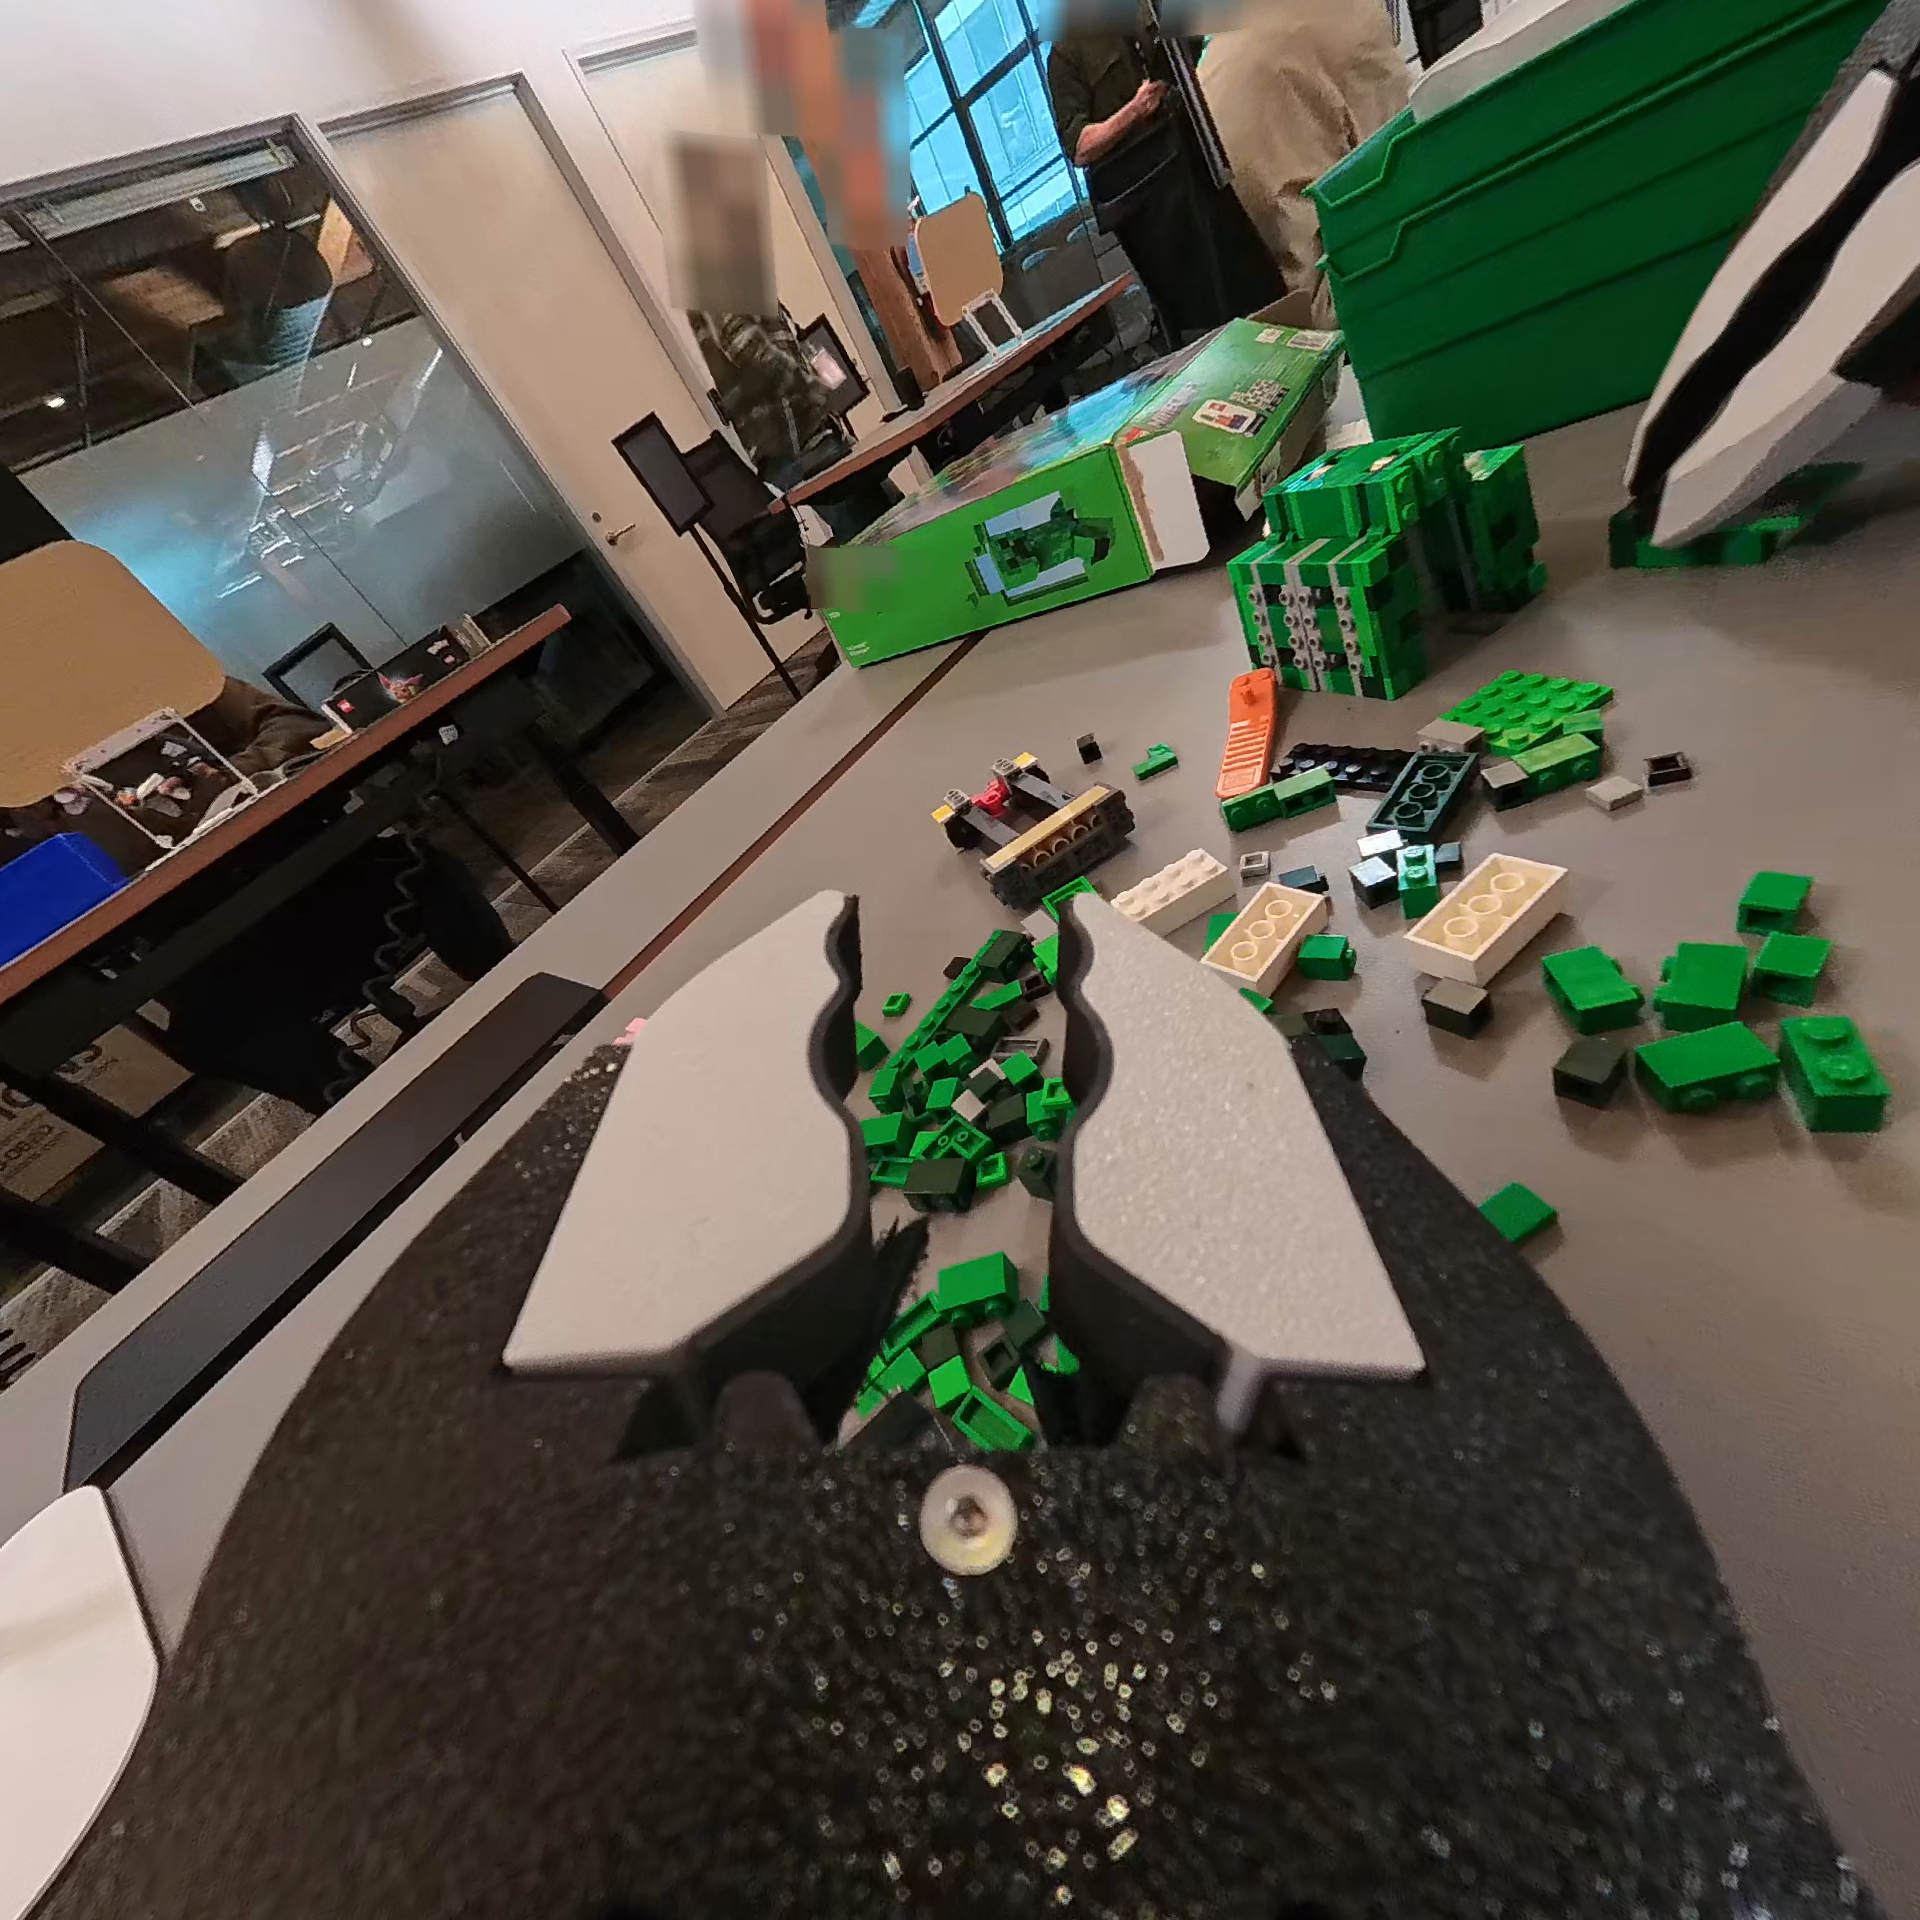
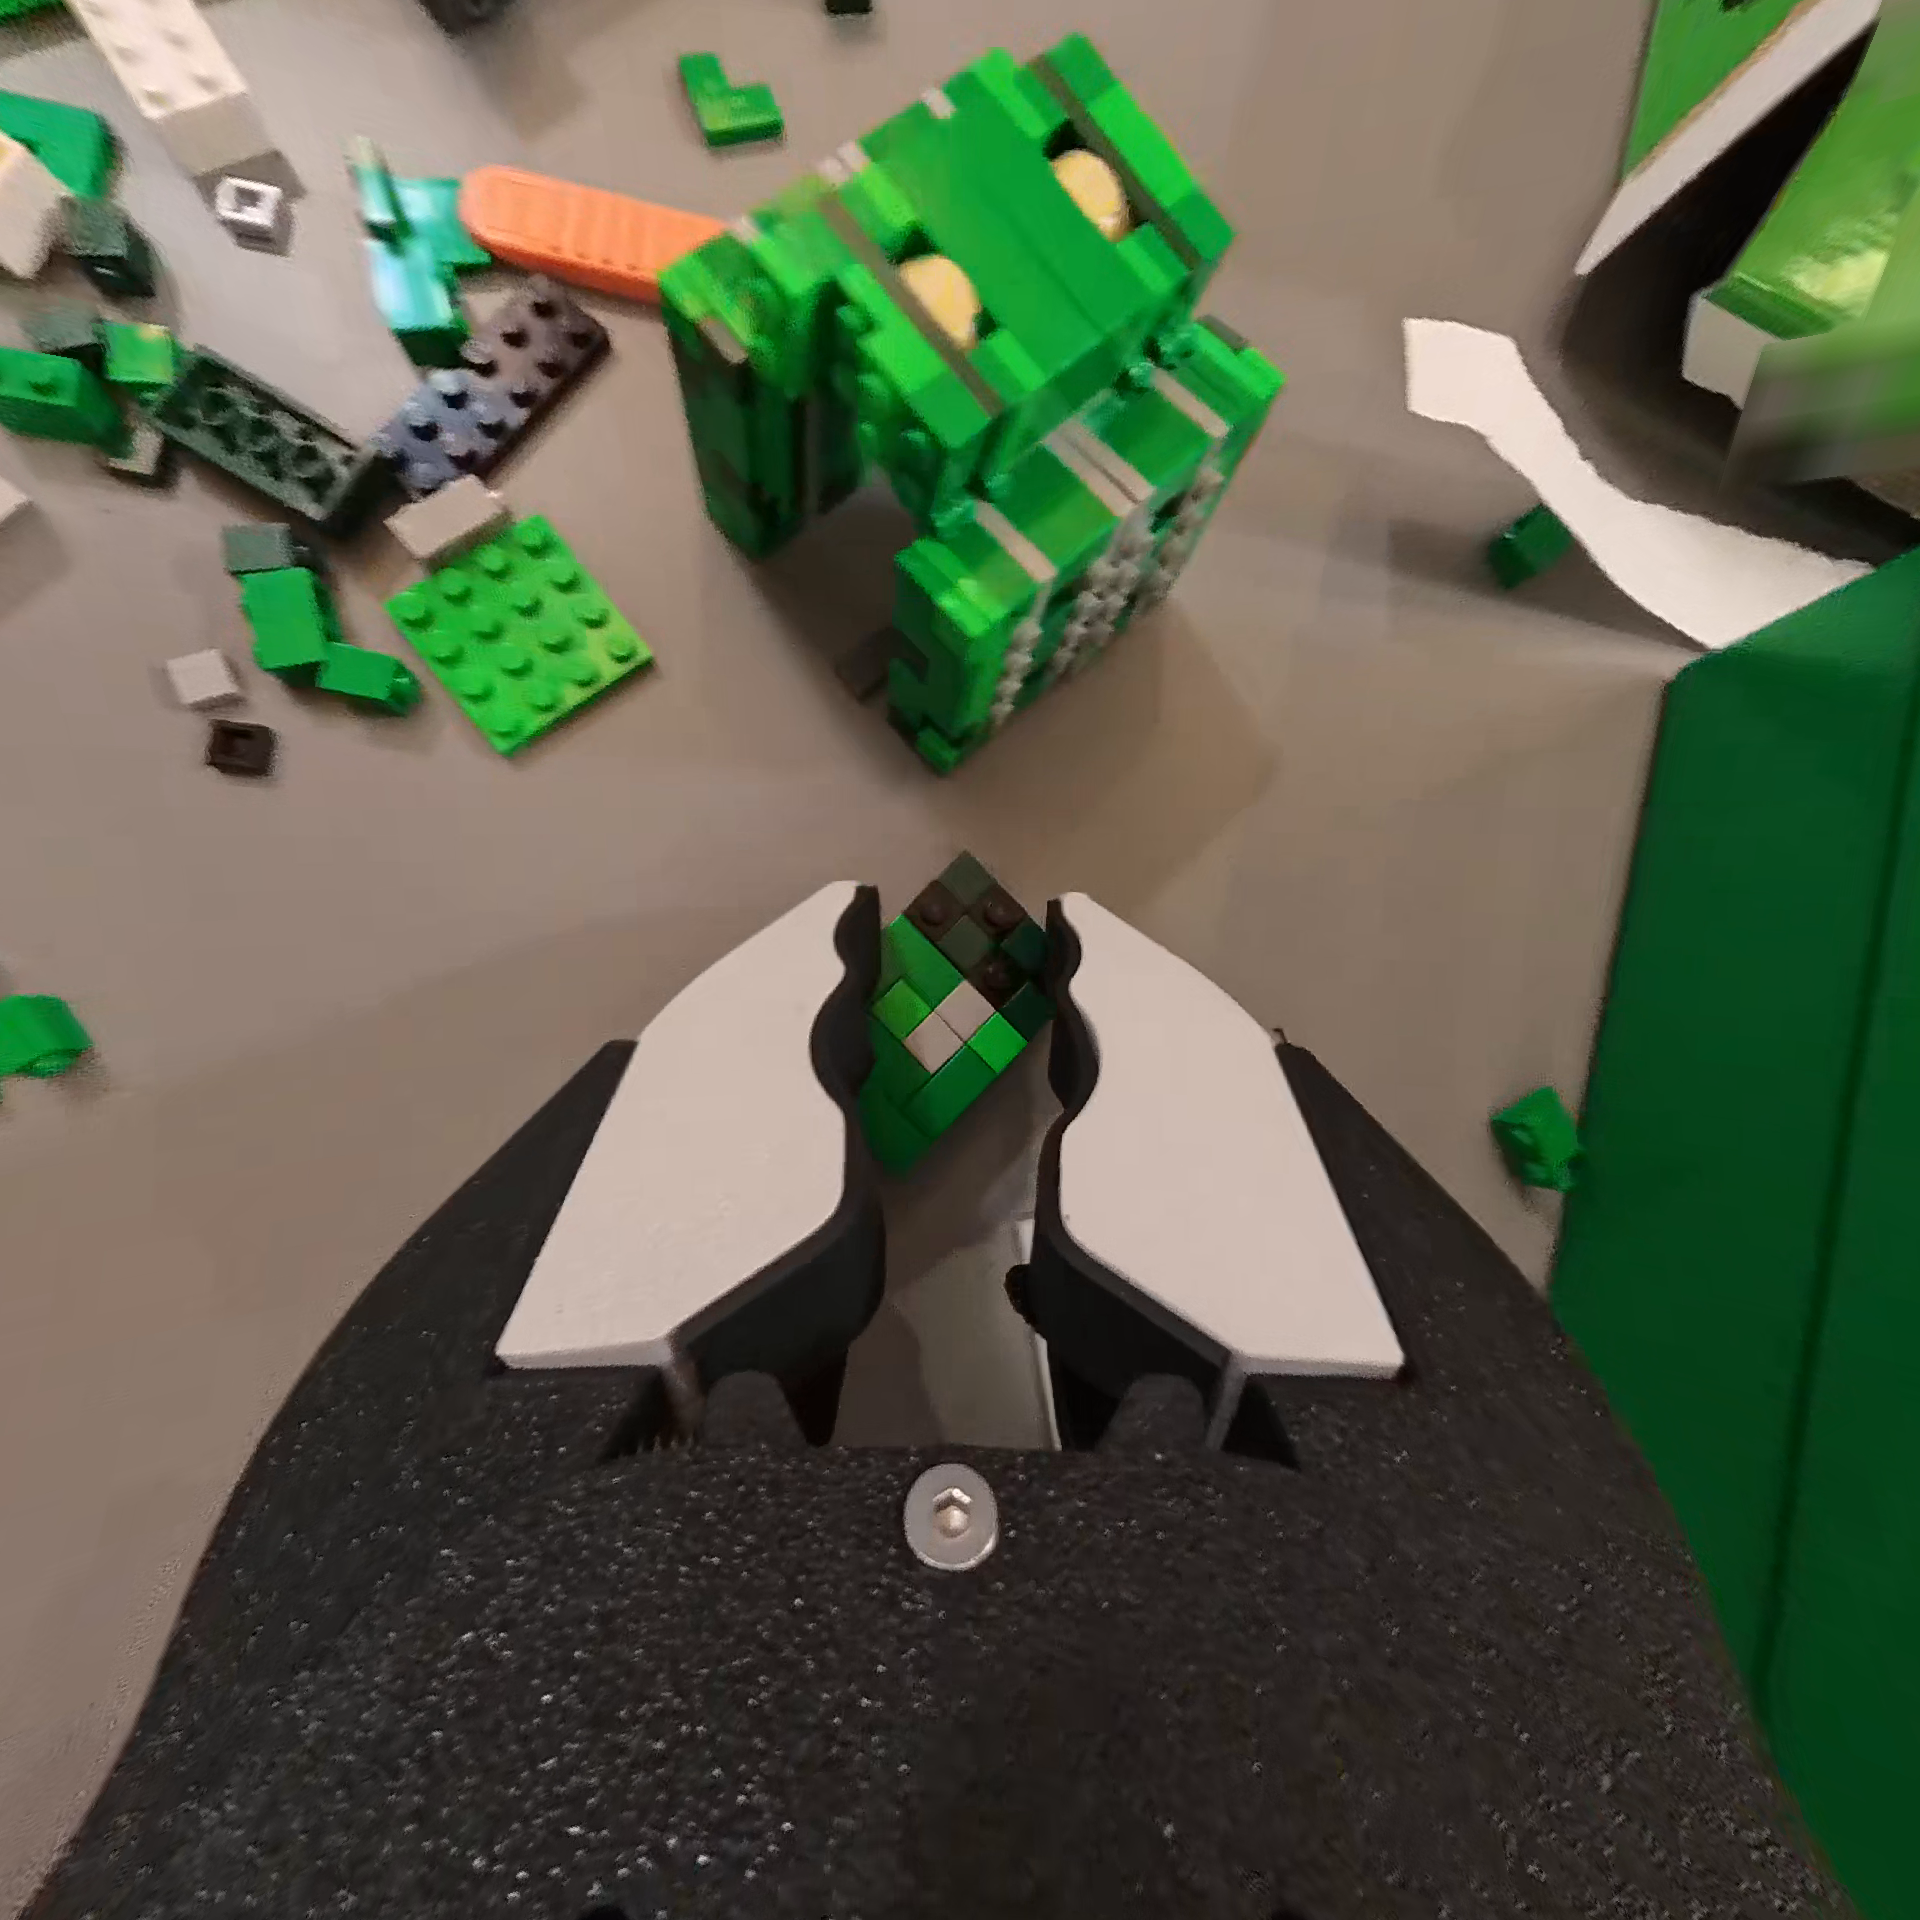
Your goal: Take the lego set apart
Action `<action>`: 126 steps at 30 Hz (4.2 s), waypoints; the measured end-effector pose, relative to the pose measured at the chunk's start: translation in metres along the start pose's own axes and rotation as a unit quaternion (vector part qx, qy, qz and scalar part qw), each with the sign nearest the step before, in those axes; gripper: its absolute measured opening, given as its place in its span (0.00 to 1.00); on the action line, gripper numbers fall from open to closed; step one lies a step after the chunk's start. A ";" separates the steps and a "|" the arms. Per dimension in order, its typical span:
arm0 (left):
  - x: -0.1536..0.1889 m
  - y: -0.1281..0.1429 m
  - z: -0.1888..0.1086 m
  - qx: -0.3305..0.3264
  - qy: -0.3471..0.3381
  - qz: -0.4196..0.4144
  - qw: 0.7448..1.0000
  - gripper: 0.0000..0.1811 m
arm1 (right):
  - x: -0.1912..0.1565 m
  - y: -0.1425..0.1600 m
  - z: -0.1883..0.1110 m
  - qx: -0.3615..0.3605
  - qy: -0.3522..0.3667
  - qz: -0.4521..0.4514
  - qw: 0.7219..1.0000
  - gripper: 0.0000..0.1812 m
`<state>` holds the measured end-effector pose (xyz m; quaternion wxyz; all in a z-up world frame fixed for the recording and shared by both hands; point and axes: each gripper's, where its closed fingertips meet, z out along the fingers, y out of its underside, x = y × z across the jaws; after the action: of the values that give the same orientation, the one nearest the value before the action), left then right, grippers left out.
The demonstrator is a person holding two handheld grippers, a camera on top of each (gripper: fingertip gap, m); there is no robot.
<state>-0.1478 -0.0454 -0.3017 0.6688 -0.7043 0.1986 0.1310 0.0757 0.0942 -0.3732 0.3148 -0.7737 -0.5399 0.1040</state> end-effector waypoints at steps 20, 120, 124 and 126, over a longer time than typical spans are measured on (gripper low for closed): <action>0.000 0.000 0.000 0.000 0.002 0.000 1.000 0.20 | -0.007 -0.045 0.017 0.116 0.062 0.087 0.987 0.28; 0.051 0.018 -0.018 -0.108 0.236 -0.098 0.961 0.43 | -0.178 -0.124 -0.008 0.334 -0.171 -0.358 0.855 0.11; 0.042 0.020 -0.016 -0.110 0.217 -0.100 0.965 0.42 | -0.173 -0.127 -0.003 0.326 -0.150 -0.348 0.866 0.11; 0.039 0.020 -0.016 -0.107 0.210 -0.102 0.967 0.42 | -0.171 -0.128 -0.001 0.322 -0.143 -0.344 0.871 0.11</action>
<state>-0.1236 -0.0661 -0.3360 0.5427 -0.8001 0.2465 -0.0677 -0.0901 -0.0326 -0.3259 0.4818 -0.3721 -0.7474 0.2662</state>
